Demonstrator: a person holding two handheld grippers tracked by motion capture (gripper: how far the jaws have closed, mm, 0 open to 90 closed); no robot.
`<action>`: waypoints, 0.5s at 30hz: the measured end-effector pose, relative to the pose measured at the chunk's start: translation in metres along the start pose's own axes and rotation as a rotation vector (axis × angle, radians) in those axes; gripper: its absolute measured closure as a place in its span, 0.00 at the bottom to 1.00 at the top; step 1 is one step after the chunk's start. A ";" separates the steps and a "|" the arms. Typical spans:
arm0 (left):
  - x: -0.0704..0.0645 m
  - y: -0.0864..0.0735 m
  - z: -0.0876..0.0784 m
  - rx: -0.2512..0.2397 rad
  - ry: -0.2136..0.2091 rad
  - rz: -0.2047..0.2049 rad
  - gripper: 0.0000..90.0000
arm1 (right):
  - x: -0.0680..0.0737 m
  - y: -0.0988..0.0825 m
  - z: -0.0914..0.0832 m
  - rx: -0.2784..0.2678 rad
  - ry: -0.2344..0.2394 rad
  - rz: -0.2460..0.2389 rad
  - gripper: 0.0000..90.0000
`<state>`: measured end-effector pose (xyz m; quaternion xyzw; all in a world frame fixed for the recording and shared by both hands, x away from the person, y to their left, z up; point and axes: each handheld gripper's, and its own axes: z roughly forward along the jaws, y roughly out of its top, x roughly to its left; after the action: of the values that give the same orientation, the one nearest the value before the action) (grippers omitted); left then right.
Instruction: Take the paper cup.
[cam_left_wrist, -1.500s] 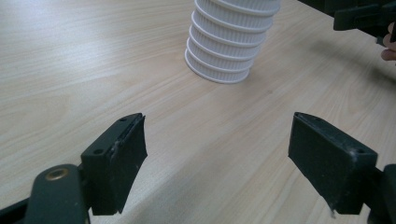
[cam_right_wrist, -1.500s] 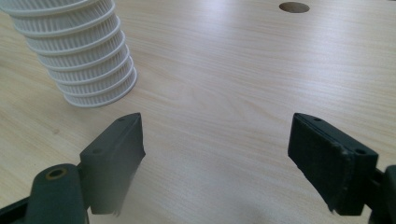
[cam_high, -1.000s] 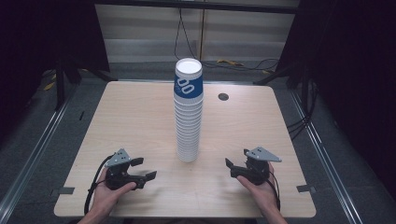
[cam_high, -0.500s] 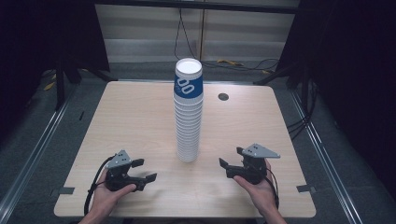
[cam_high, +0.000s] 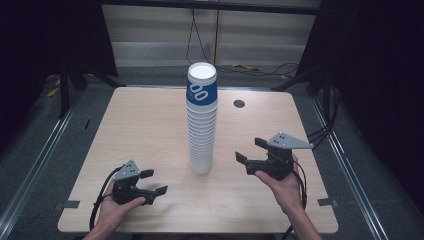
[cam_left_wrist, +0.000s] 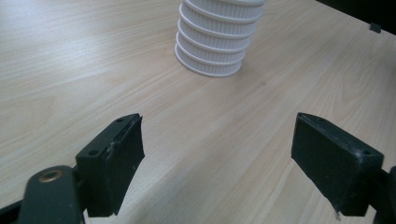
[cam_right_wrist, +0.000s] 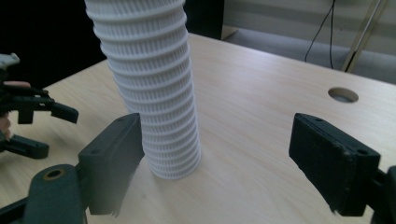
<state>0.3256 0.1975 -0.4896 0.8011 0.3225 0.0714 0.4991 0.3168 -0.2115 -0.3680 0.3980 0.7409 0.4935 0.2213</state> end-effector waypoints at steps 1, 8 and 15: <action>0.000 0.000 0.000 -0.002 -0.001 -0.005 0.19 | 0.000 0.000 0.000 0.000 0.000 0.000 0.20; 0.003 -0.001 -0.002 -0.005 0.005 -0.018 0.19 | 0.000 0.019 0.004 -0.012 0.039 -0.014 0.20; 0.002 -0.001 -0.002 -0.009 0.005 -0.013 0.19 | 0.005 0.035 0.007 -0.042 0.088 -0.010 0.20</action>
<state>0.3261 0.2010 -0.4894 0.7966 0.3286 0.0714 0.5023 0.3324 -0.1969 -0.3393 0.3673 0.7416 0.5249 0.1992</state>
